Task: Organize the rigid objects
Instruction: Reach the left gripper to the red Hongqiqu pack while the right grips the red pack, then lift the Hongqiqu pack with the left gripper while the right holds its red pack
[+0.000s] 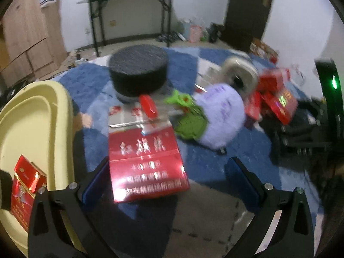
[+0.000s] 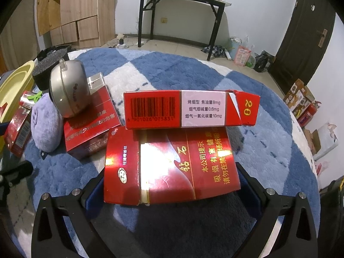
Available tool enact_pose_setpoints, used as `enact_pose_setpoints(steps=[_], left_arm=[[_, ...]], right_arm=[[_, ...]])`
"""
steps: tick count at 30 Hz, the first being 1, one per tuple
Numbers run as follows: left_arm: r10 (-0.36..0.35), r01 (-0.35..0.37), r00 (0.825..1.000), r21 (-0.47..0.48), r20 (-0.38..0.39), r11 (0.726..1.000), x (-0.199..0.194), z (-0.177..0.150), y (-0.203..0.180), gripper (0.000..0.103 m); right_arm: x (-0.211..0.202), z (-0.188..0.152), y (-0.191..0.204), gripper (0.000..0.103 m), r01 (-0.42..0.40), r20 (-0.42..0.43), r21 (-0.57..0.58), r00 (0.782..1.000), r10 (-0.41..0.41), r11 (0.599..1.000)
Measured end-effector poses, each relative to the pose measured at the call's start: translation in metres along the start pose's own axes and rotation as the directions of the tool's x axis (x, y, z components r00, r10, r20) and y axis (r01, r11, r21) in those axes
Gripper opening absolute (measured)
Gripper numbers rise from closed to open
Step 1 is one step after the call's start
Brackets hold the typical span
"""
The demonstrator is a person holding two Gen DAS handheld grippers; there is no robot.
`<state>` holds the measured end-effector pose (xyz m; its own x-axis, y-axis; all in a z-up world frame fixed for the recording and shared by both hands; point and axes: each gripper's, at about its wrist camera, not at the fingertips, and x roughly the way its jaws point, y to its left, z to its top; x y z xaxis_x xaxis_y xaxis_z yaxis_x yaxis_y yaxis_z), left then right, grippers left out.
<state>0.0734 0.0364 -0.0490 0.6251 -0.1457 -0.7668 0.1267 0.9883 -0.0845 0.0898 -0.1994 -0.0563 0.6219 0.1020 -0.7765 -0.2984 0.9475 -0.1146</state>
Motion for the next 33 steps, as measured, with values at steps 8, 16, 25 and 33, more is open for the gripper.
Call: enact_pose_setpoints(steps=[8,16,25,33], left_arm=[[0.112,-0.112,0.994,-0.019,-0.020,0.993,0.011,0.000,-0.010,0.103],[0.064,-0.068,0.997,-0.084,-0.040,0.994,0.005,0.000,0.001,0.062],[0.004,-0.009,0.999,-0.091,-0.051,0.996,-0.009,0.005,0.009,0.061],[0.071,-0.064,0.995,-0.096,0.072,0.993,-0.070,0.016,0.033,0.059]], right_arm=[[0.001,0.000,-0.002,0.103,0.003,0.003,-0.004,1.000,-0.003,1.000],[-0.005,0.000,0.002,0.091,-0.005,0.019,-0.031,1.000,0.006,1.000],[-0.022,-0.004,-0.005,0.090,-0.010,-0.020,-0.111,1.000,0.008,0.994],[-0.062,0.000,-0.009,0.090,0.051,0.004,-0.154,0.999,-0.051,0.987]])
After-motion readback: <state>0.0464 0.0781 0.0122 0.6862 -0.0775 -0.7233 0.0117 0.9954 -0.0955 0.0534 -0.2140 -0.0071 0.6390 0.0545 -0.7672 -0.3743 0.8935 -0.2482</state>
